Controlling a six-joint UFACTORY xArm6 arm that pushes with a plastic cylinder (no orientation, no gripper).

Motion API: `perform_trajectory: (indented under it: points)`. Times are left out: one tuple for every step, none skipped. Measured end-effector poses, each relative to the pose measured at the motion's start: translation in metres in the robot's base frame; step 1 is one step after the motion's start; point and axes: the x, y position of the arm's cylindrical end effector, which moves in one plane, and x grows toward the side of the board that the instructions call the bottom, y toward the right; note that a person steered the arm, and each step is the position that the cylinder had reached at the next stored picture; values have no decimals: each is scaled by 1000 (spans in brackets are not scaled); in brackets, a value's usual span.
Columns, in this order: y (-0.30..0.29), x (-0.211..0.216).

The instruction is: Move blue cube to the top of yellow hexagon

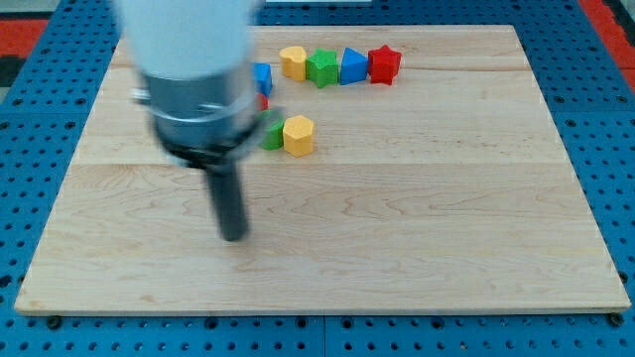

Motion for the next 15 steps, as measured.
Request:
perform_trajectory:
  points:
    - [-78,-50]
    - [-105,-134]
    - [-95,-200]
    - [-19,-261]
    - [10,-249]
    - [5,-209]
    - [15,-202]
    - [6,-205]
    - [-1,-237]
    - [20,-258]
    - [42,-251]
    - [57,-244]
    - [43,-237]
    - [35,-234]
    - [60,-230]
